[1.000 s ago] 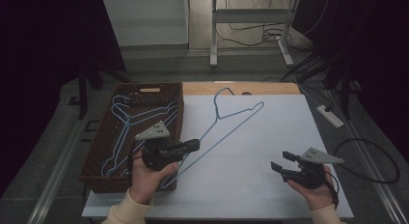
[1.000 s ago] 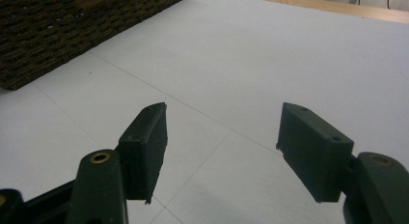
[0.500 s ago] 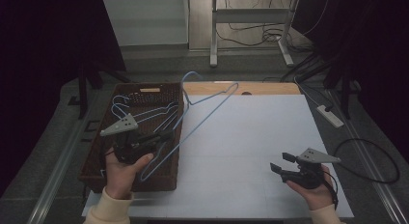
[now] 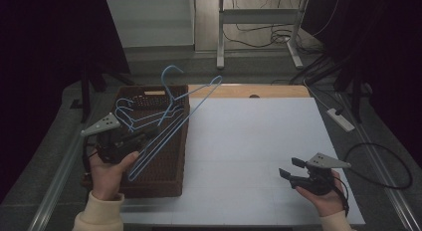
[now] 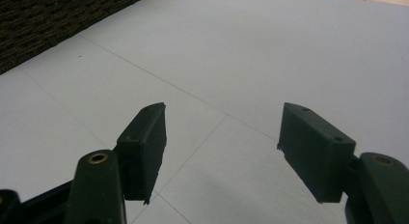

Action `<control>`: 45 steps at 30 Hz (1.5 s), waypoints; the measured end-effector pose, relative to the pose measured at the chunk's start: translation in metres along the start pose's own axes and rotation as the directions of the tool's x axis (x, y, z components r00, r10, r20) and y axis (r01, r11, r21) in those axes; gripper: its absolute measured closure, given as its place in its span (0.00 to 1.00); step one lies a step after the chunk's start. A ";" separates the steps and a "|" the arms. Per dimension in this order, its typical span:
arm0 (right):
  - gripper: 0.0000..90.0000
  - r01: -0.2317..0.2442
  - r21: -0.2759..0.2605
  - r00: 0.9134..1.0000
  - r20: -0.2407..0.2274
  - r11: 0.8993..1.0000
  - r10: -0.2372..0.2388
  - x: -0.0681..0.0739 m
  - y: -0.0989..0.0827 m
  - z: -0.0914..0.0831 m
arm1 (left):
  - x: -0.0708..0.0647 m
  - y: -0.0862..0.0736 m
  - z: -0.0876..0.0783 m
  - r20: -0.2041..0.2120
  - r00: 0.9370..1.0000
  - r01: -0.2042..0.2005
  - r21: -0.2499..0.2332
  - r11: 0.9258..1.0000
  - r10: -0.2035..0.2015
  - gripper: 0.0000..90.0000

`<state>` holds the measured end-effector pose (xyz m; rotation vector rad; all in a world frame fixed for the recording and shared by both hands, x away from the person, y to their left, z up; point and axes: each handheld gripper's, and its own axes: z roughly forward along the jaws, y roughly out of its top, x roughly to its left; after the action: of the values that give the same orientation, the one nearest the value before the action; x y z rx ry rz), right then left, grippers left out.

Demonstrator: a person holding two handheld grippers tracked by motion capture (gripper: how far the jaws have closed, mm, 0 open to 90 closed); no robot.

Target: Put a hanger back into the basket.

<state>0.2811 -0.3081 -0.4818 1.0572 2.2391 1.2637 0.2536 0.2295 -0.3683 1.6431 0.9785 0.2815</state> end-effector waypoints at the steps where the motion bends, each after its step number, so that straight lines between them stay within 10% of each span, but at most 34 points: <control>1: 0.38 0.000 0.000 1.000 -0.001 1.000 0.000 0.000 0.000 0.000 | 0.003 0.000 -0.001 0.003 1.000 -0.004 0.000 1.000 0.004 0.97; 24: 0.38 0.007 0.010 1.000 0.004 1.000 -0.007 0.001 -0.001 0.000 | 0.065 -0.017 -0.026 -0.118 0.992 0.037 0.003 0.999 -0.036 0.97; 45: 0.38 0.013 0.017 1.000 0.007 1.000 -0.013 0.001 -0.001 0.002 | 0.093 -0.031 -0.024 -0.158 0.985 0.081 0.094 0.992 -0.065 0.97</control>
<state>0.2815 -0.3064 -0.4839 1.0504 2.2515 1.2363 0.2822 0.3131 -0.4171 1.6912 1.1843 0.3184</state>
